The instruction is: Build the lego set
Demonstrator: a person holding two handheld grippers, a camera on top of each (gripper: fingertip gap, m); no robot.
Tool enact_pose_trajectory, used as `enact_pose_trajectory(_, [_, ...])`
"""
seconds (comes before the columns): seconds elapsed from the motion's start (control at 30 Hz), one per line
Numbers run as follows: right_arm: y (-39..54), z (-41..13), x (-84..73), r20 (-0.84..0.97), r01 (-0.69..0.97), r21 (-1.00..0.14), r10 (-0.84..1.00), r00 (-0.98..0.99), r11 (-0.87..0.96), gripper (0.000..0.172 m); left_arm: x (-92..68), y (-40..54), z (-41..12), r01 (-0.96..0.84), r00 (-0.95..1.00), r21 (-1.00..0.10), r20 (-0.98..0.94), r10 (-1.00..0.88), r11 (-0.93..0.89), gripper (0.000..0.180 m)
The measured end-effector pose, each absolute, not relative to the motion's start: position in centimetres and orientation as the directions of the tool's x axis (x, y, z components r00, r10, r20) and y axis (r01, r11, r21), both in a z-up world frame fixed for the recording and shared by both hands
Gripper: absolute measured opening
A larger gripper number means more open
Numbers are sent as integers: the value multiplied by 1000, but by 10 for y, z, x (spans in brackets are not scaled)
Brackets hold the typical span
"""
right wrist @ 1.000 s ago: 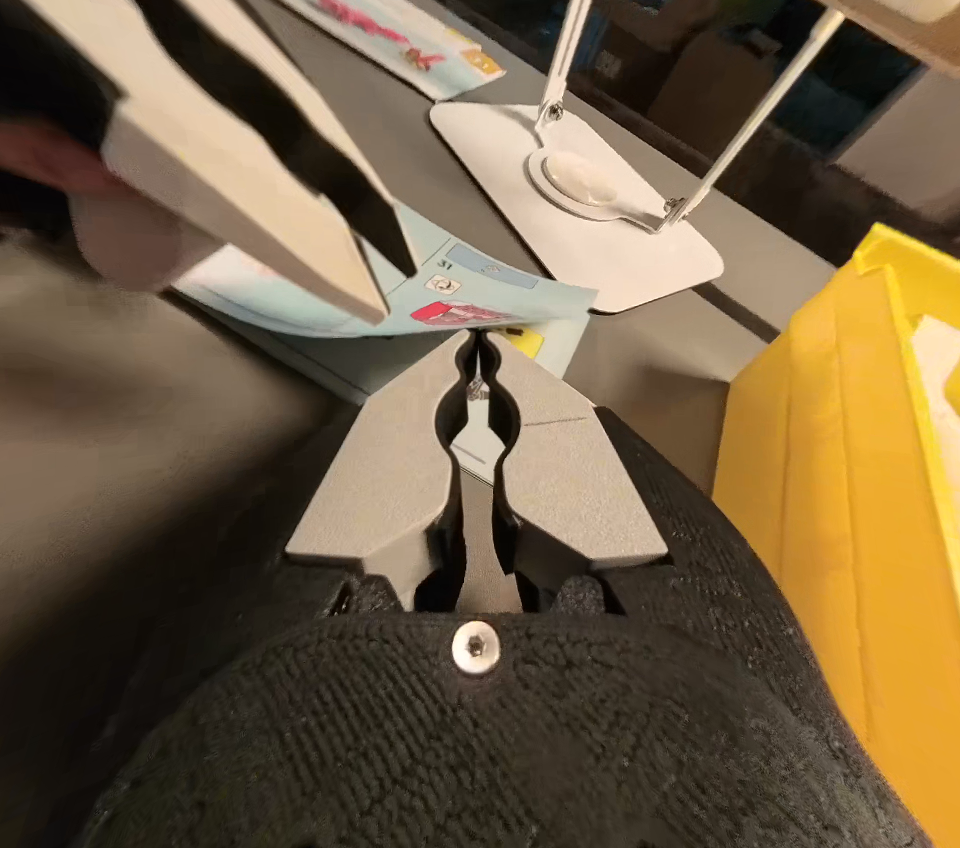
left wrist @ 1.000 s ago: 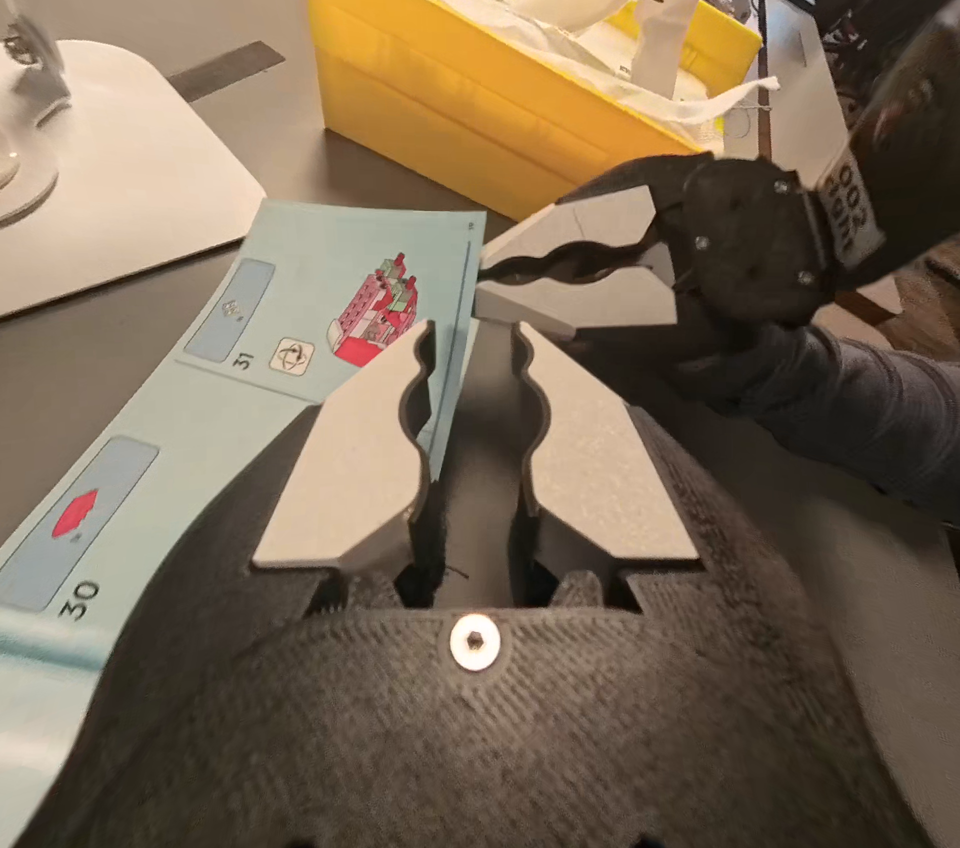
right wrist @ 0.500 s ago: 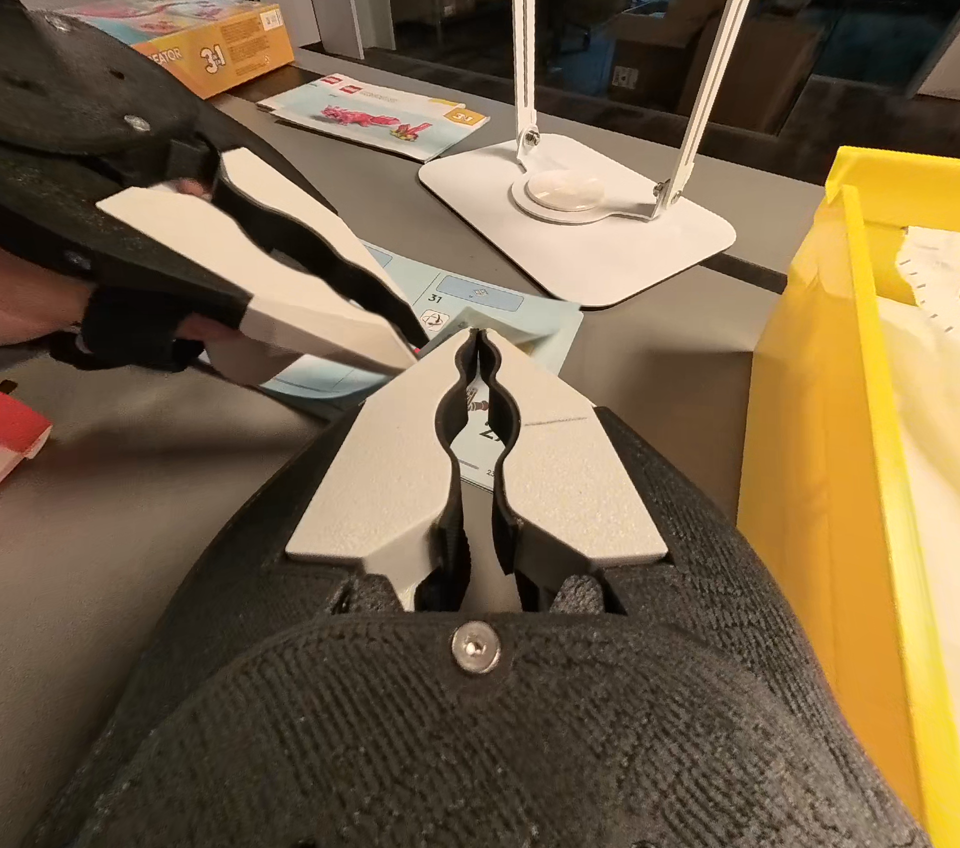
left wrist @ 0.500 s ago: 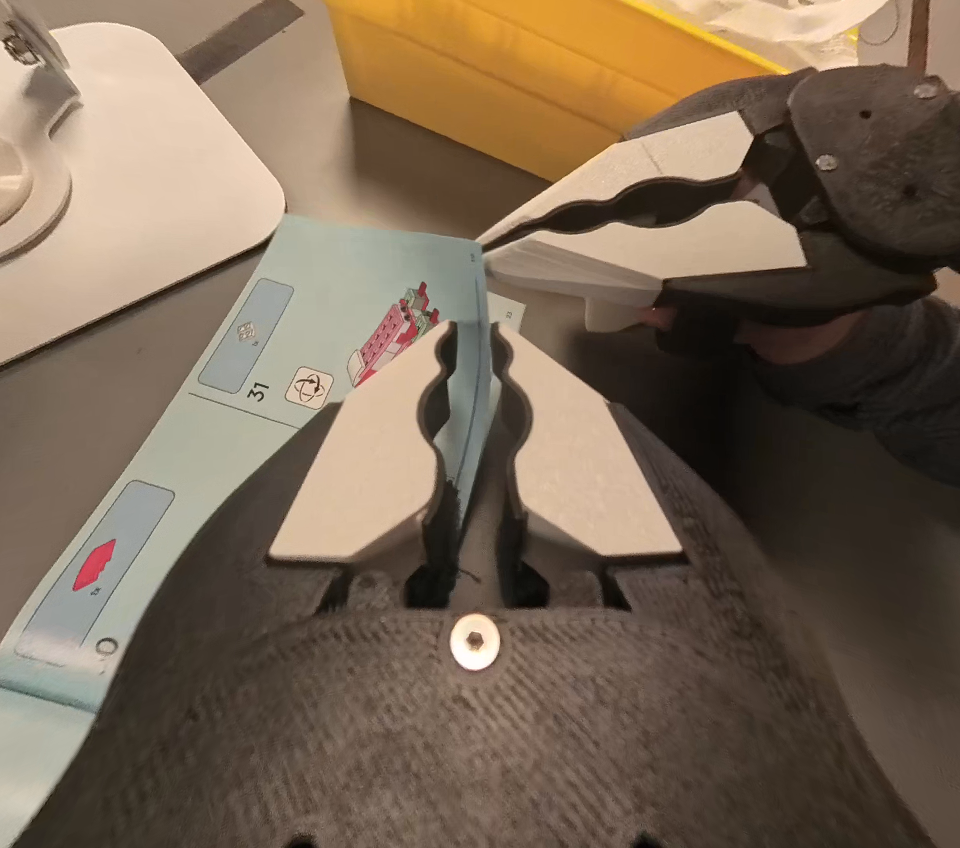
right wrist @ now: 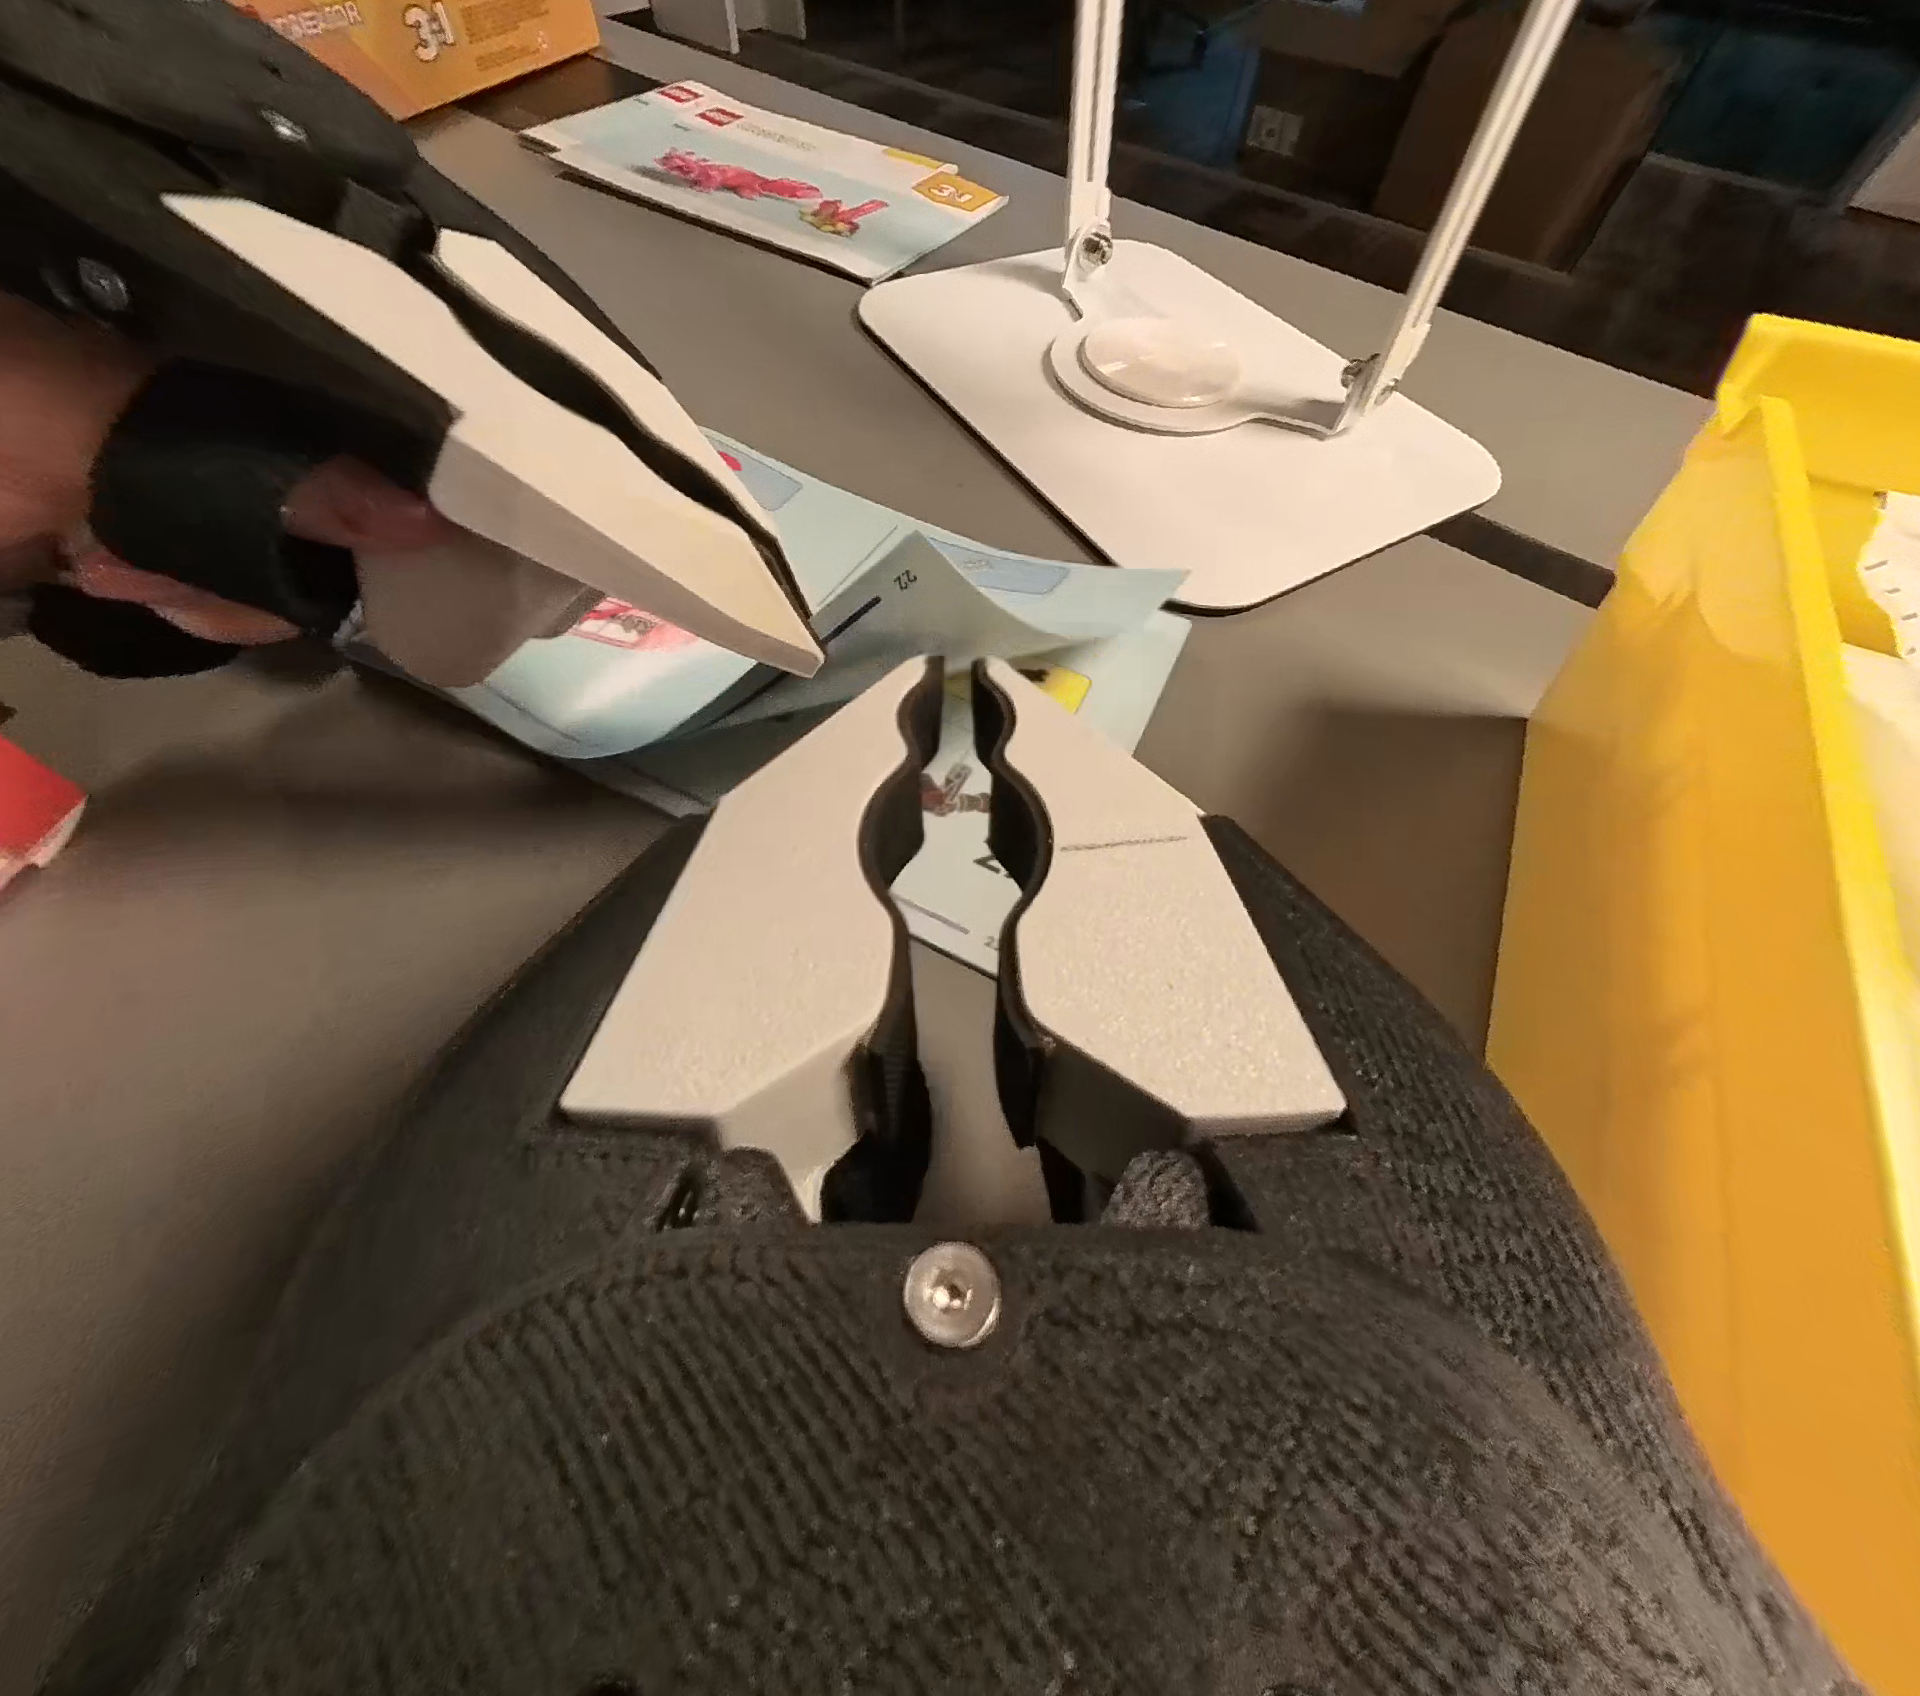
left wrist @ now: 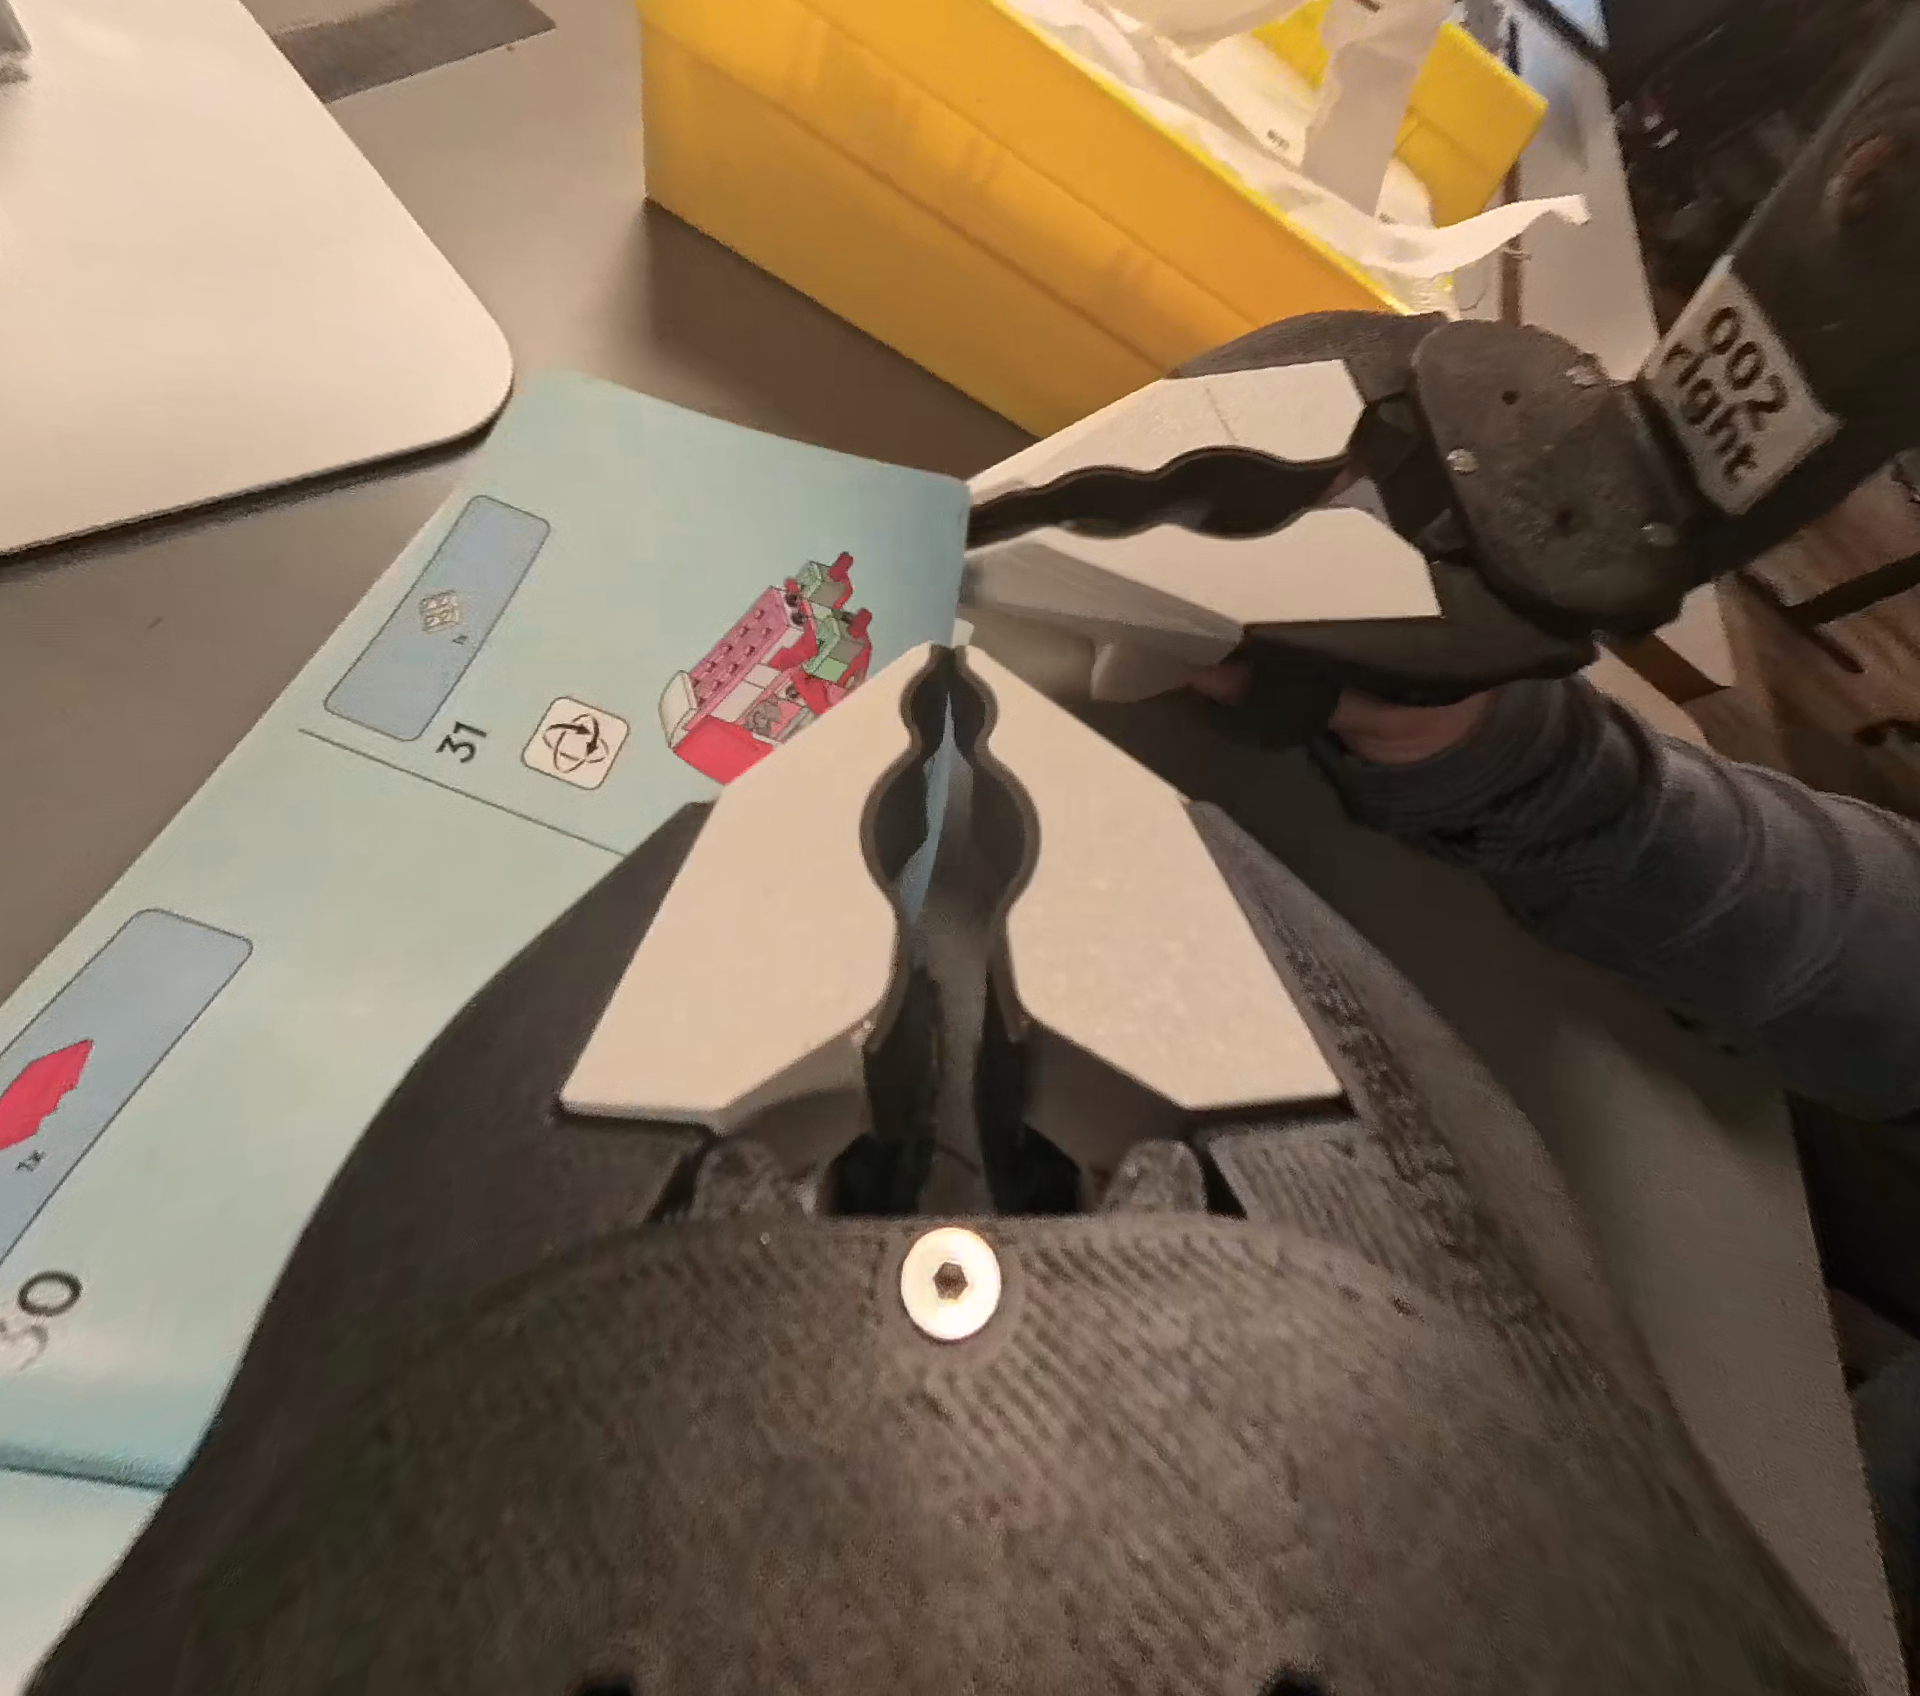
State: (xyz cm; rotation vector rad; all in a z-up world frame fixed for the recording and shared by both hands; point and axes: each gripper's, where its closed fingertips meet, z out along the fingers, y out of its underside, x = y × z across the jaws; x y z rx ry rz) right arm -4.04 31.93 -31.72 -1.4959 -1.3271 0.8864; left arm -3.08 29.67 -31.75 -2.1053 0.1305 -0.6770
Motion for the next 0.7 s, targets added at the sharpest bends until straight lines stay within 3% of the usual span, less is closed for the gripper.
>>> enact_pose_trajectory(0.17, [307, -316, -42, 12, 312, -950, 998, 65, -9, 28, -29, 285, -308, 144, 834, -828, 396, -384, -542, 0])
enact_pose_trajectory(0.3, [280, -320, -45, 95, 325, -938, 991, -91, 120, 57, -30, 275, -299, 181, 823, -849, 407, -397, -496, 0])
enact_pose_trajectory(0.4, [264, -317, -47, 150, 288, -939, 976, -155, 190, 57, -25, 270, -294, 209, 795, -848, 438, -421, -487, 1])
enact_pose_trajectory(0.53, [266, -312, -48, 122, 263, -953, 984, -128, 152, 49, -17, 263, -288, 254, 734, -810, 517, -440, -529, 16])
enact_pose_trajectory(0.7, [275, -312, -49, 129, 277, -951, 990, -59, 141, 27, -28, 266, -282, 359, 711, -779, 585, -390, -514, 28])
